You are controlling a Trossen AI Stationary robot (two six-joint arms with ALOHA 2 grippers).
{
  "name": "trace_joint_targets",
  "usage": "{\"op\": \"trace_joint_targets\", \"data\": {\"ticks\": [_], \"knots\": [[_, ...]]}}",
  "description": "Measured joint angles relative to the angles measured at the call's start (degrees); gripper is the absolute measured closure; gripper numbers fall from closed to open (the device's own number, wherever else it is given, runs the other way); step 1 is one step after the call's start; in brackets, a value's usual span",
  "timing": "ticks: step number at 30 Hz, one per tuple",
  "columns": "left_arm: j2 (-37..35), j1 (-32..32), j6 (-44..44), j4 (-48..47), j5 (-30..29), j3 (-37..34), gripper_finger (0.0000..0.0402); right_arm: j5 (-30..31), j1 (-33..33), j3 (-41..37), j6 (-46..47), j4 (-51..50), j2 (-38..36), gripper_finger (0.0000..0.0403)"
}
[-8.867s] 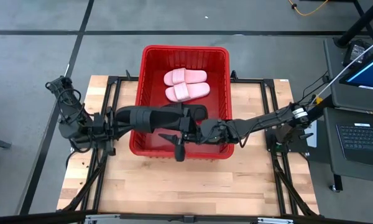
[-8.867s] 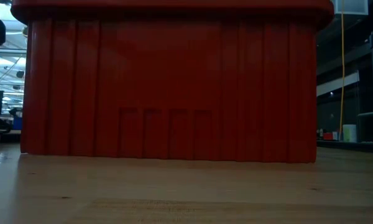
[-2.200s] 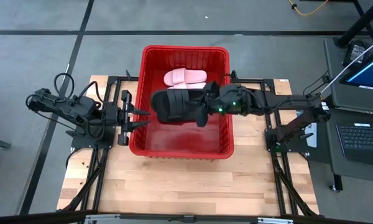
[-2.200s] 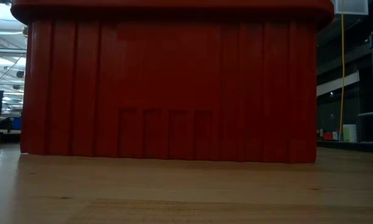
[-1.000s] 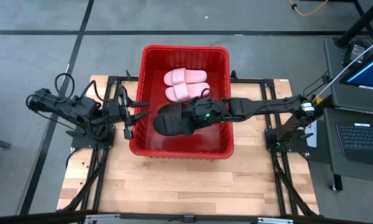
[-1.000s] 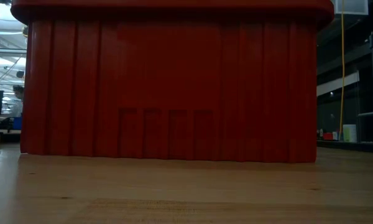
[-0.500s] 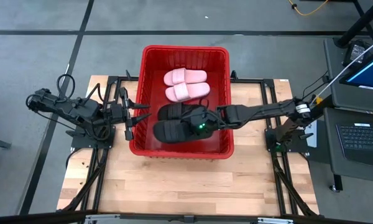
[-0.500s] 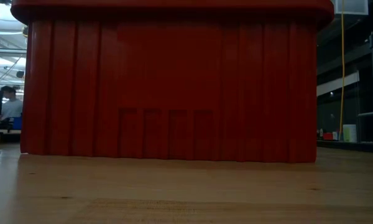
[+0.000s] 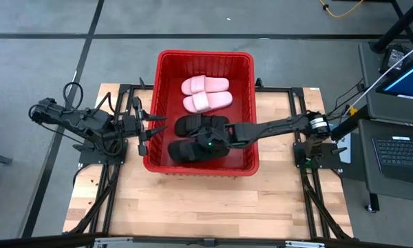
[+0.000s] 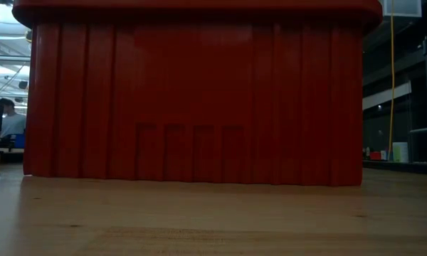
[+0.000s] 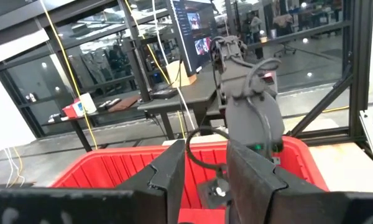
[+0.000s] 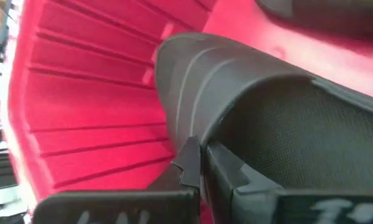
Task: Pick and place slides into bin
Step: Put the black slide into the bin
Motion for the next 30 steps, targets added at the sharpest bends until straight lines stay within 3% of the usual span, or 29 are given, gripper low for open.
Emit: {"op": "trace_joint_targets", "data": {"ticks": [7, 15, 22, 30], "knots": [[0.0, 0.0, 0.18, 0.0, 0.02, 0.0, 0.029, -0.23, -0.17, 0.04, 4.41, -0.02, 0.66, 0.0393], [0.0, 0.0, 1.49, 0.0, 0.02, 0.0, 0.029, 2.01, -0.39, 0.09, 7.69, -7.77, 0.66, 0.0393], [0.0, 0.0, 1.51, 0.0, 0.04, 0.0, 0.029, 3.22, -0.56, 0.09, 7.6, -5.84, 1.06, 0.0393], [-0.02, -0.02, 1.49, 0.14, 0.07, 0.0, 0.029, 0.44, -1.06, 0.09, 7.35, -1.85, 5.73, 0.0393]]}}
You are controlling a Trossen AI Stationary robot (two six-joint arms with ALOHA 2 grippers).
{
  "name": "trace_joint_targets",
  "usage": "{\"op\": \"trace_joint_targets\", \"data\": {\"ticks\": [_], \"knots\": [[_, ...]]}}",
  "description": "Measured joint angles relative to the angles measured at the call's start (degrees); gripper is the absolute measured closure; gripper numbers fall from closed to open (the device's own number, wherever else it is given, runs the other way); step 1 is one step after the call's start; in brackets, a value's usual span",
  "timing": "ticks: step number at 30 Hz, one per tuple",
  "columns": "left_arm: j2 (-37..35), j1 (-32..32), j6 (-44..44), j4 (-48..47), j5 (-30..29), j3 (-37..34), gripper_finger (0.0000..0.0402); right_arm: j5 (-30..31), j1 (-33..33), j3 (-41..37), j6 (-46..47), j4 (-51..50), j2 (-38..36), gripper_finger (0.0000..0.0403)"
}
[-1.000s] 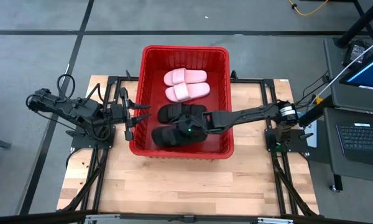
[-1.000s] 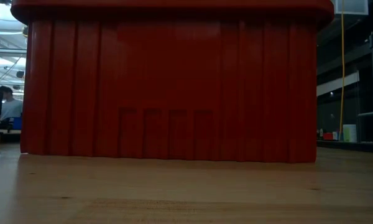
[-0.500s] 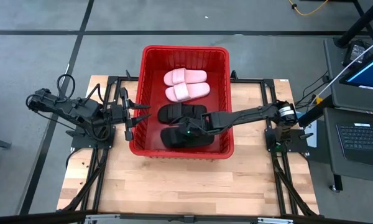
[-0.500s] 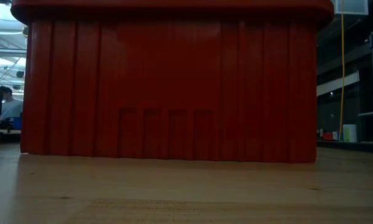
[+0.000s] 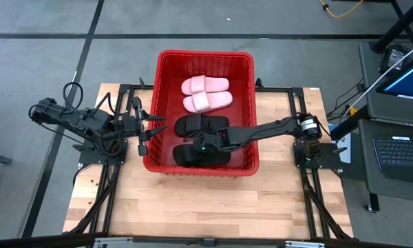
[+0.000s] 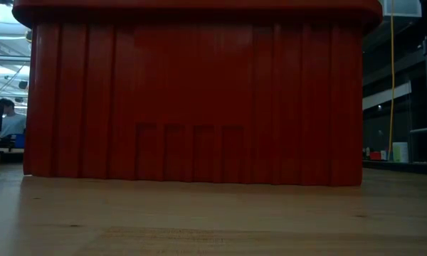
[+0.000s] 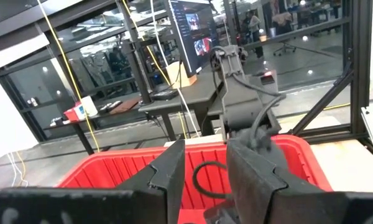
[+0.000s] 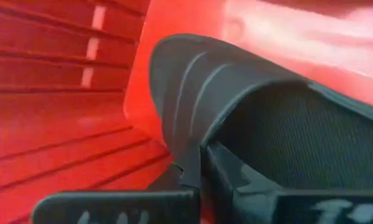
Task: Pick and place slides into bin
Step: Put the black slide into the bin, then return to Home Position
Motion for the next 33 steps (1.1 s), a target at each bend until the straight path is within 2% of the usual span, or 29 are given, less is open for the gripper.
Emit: {"op": "trace_joint_targets", "data": {"ticks": [20, 33], "knots": [[0.02, 0.0, 0.0, 0.12, 0.02, 0.0, 0.029, 0.4, -2.79, 0.0, -4.47, -4.03, 0.72, 0.0391], [0.0, 0.0, -0.01, 0.83, 0.0, 0.0, 0.029, 0.83, -3.48, 0.0, -7.48, -3.13, 0.79, 0.0308]]}}
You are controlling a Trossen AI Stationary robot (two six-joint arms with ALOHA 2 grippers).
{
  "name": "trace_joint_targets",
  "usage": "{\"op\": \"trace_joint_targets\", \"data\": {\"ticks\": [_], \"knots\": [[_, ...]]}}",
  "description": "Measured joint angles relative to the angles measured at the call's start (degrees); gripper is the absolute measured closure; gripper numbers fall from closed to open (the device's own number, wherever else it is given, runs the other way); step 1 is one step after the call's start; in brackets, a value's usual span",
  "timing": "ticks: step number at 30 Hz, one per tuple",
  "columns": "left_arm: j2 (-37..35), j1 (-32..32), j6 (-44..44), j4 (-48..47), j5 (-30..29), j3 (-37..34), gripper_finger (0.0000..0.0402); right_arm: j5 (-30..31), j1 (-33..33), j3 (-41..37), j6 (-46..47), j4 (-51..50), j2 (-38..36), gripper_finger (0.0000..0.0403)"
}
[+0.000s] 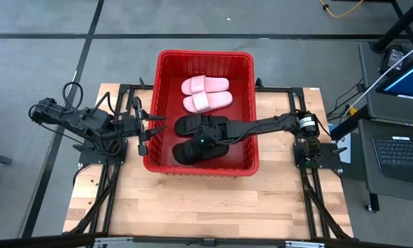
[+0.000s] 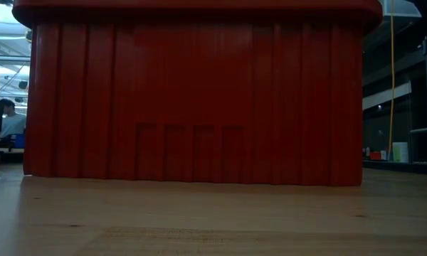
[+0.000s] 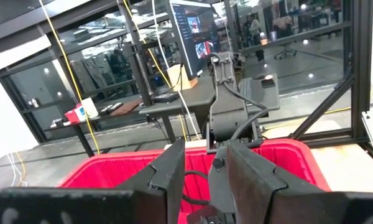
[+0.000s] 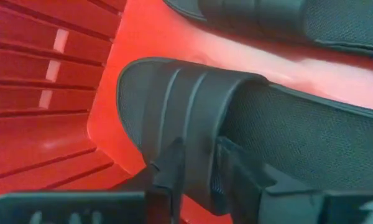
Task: Pick and place slides into bin
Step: Return to Home Position
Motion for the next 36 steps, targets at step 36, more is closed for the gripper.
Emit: {"op": "trace_joint_targets", "data": {"ticks": [36], "knots": [[0.0, -0.13, -0.16, 1.25, 0.0, 0.0, 0.029, -10.34, -3.78, 5.93, -9.05, -15.08, -0.42, 0.0201]]}}
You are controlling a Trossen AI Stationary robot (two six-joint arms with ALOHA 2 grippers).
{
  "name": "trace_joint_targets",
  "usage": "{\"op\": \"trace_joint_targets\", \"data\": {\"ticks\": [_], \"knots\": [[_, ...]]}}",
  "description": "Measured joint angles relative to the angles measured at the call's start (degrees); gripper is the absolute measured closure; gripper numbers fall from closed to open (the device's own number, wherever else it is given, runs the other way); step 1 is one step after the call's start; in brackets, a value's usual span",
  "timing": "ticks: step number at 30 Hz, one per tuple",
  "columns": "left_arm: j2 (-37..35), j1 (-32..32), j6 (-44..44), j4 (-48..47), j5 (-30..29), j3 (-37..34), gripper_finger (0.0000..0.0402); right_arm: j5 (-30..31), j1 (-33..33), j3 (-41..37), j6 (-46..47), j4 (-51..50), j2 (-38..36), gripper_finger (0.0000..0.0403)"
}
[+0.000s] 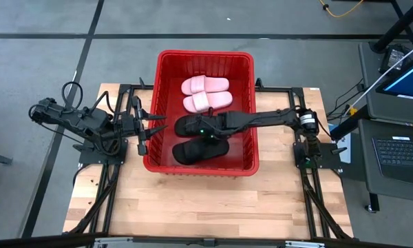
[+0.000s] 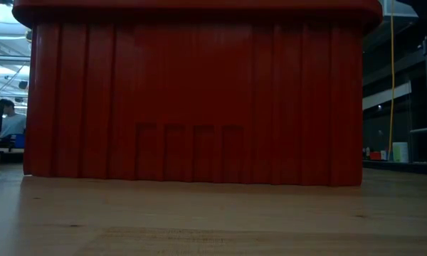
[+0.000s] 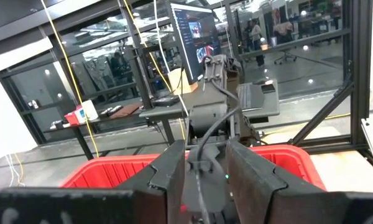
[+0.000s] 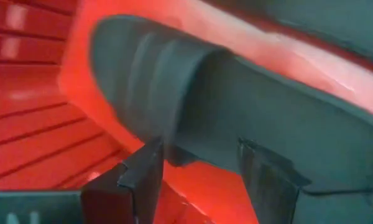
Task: Pick and place slides into bin
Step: Return to Home Position
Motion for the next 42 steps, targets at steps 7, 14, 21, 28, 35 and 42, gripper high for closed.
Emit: {"op": "trace_joint_targets", "data": {"ticks": [7, 14, 21, 28, 35, 42], "knots": [[0.0, 0.0, 0.04, -0.02, 0.0, 0.0, 0.029, 0.26, -1.07, 5.64, -5.43, -4.31, 0.02, 0.0201], [-0.27, 0.0, 0.17, -0.04, -0.19, 0.0, 0.029, 0.32, -2.87, 17.05, -12.36, -15.33, 0.0, 0.0201], [-1.74, 0.0, 0.15, -0.07, -0.67, 0.0, 0.029, 0.38, -2.77, 24.16, -21.01, -15.28, -0.04, 0.0201], [-3.25, 0.0, 0.05, -0.02, -0.72, 0.02, 0.029, 0.27, -2.65, 25.08, -23.15, -6.9, -0.02, 0.0201], [-3.5, 0.0, -2.24, -0.06, -0.71, 0.02, 0.029, 0.28, -2.58, 25.06, -26.86, 2.6, -0.02, 0.0201], [-3.5, 0.0, -3.61, -0.06, -0.72, 0.02, 0.029, 0.28, -2.58, 25.06, -29.92, 8.27, -0.02, 0.0201]]}}
